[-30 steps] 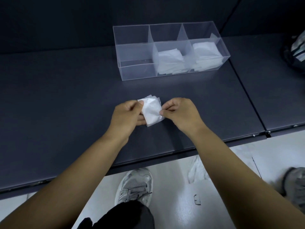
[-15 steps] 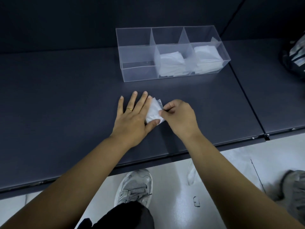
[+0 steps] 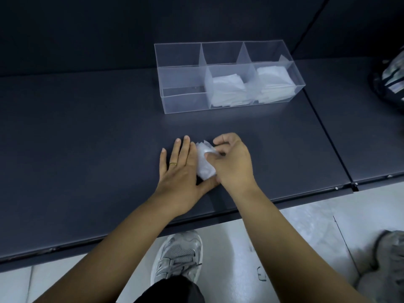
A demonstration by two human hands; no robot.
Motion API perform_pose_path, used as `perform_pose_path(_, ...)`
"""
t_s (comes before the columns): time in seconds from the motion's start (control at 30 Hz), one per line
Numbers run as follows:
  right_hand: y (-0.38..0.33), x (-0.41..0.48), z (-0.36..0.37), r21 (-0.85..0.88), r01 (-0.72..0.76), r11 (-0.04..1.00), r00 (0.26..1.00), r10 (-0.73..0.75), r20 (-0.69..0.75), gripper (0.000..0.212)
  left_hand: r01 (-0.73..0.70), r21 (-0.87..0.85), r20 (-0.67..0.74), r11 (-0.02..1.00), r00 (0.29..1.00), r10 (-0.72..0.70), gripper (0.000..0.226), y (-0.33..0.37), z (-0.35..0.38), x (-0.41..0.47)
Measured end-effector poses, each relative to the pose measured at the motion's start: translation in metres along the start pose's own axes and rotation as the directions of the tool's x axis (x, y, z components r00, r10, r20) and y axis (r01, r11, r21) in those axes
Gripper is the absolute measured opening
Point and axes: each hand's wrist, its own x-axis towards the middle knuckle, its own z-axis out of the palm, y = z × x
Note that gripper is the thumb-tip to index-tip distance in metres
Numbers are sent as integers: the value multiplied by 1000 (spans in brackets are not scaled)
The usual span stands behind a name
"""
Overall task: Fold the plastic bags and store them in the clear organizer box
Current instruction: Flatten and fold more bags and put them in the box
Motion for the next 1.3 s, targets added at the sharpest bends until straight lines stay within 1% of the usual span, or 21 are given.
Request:
perform_pose_path(0.03,-2,0,-6,8,27,1000,999,-27,38,23,-7,-152,-1,988,1000,7,108,-3,-7,-1)
perform_pose_path(0.1,-9,0,-24,-6,121,993,976,-118,181,24,-9,-444,-4,896,1000,8,111,-11,-25,-3)
perform_pose_path(0.17,-20,-1,-44,-20,228,973,907,-205,368,25,3,-686,61,728,997,54,112,-13,-44,-2)
perform_pose_path(0.23,-33,1,-59,-24,311,950,844,-264,467,25,11,-830,126,557,977,169,107,-10,-57,4)
perform_pose_path(0.3,-44,6,-70,1,335,942,832,-297,469,27,-21,-890,97,455,967,234,81,-4,-66,12)
perform_pose_path(0.37,-49,15,-80,68,269,961,874,-274,401,31,-65,-929,-1,365,984,176,51,5,-72,19)
perform_pose_path(0.43,-50,27,-86,130,140,981,929,-176,324,26,-105,-948,-87,301,993,74,34,11,-78,28)
perform_pose_path(0.53,-52,50,-84,88,14,996,968,-36,250,8,-186,-919,-227,348,971,-80,24,15,-88,46)
perform_pose_path(0.57,-55,60,-83,98,10,995,978,-30,205,6,-233,-884,-310,405,941,-135,23,14,-91,51)
perform_pose_path(0.6,-60,72,-82,110,23,994,989,-38,141,9,-282,-817,-415,503,893,-174,22,13,-93,55)
perform_pose_path(0.63,-66,85,-82,96,43,994,996,-49,68,13,-311,-703,-527,639,831,-176,21,10,-93,57)
perform_pose_path(0.67,-70,99,-82,49,64,997,998,-64,4,17,-312,-548,-619,776,776,-125,20,7,-91,58)
perform_pose_path(0.7,-74,112,-81,-27,80,996,996,-81,-40,20,-294,-374,-663,880,748,-32,25,4,-86,57)
perform_pose_path(0.77,-79,137,-79,-220,93,971,990,-113,-83,21,-246,-82,-586,966,796,153,44,-2,-69,56)
perform_pose_path(0.83,-79,157,-75,-406,91,909,984,-145,-104,20,-205,87,-484,975,847,221,59,-4,-52,54)
perform_pose_path(0.9,-79,167,-71,-517,86,852,979,-167,-113,25,-173,152,-460,973,859,225,67,-7,-42,52)
perform_pose_path(0.97,-79,172,-68,-586,94,805,976,-190,-104,20,-154,173,-447,973,868,217,70,-9,-41,53)
perform_pose_path(1.07,-81,174,-65,-647,83,758,973,-203,-112,31,-147,181,-431,972,877,213,70,-7,-42,53)
perform_pose_path(1.13,-82,174,-63,-688,90,720,972,-214,-97,24,-152,189,-429,970,876,221,70,-3,-41,51)
perform_pose_path(1.23,-81,172,-58,-758,113,643,976,-215,-36,21,-196,181,-402,964,880,254,70,6,-31,44)
perform_pose_path(1.3,-79,167,-59,-763,126,634,974,-225,-25,24,-232,180,-352,956,892,283,70,14,-19,38)
